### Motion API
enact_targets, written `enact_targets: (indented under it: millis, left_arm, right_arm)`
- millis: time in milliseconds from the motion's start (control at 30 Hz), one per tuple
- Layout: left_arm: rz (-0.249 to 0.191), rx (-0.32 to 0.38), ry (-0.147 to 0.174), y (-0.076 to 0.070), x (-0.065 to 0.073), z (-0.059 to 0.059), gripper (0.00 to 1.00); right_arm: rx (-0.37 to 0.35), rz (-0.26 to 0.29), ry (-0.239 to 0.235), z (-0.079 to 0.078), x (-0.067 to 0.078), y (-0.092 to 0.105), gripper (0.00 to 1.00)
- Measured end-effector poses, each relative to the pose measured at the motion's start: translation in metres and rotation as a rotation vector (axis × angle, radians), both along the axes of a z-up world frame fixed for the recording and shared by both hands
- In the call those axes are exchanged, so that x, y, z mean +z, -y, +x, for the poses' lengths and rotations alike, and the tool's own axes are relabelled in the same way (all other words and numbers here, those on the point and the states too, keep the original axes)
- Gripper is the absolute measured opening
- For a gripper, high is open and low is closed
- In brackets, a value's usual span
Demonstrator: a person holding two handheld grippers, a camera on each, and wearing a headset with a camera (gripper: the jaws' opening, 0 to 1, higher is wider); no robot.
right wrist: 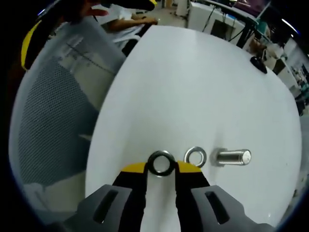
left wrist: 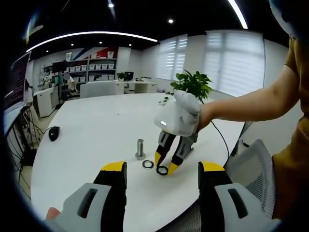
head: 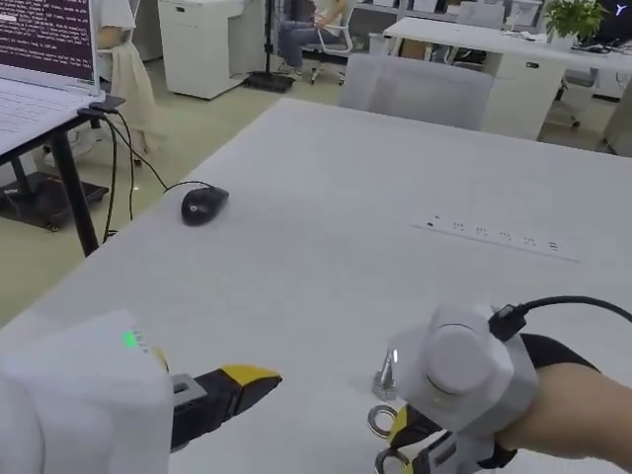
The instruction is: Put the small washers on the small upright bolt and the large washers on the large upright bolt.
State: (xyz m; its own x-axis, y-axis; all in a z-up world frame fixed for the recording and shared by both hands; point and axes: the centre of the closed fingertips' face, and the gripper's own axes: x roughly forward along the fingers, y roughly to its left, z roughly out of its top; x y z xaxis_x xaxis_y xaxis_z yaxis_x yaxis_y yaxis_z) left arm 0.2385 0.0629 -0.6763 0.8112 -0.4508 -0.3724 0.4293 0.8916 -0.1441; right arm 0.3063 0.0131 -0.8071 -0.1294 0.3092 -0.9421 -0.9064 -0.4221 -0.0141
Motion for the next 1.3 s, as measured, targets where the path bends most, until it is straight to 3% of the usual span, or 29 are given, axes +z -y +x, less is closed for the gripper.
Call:
enact_targets:
  millis: [433,900,1133,1300]
  left_arm:
    - [0.003,-0.015,-0.001,0.003,0.0,0.003,0.59]
    - [0.0,-0.008,-0.01,-0.001,-0.003,0.005,0.59]
    - [-0.006,0.003,-0.009,-0.003,-0.003,0.006,0.59]
    - [-0.011,0.016,-0.008,-0.006,-0.003,0.008,0.59]
  right_arm:
    - [-0.048,0.037,0.057,0.03,0.028,0.004,0.22]
    - [-0.073,0.093,0.118,0.069,0.065,-0.017,0.22]
    - [-0.052,0.09,0.134,0.081,0.066,-0.031,0.22]
    - [-0.034,0.082,0.125,0.08,0.061,-0.036,0.22]
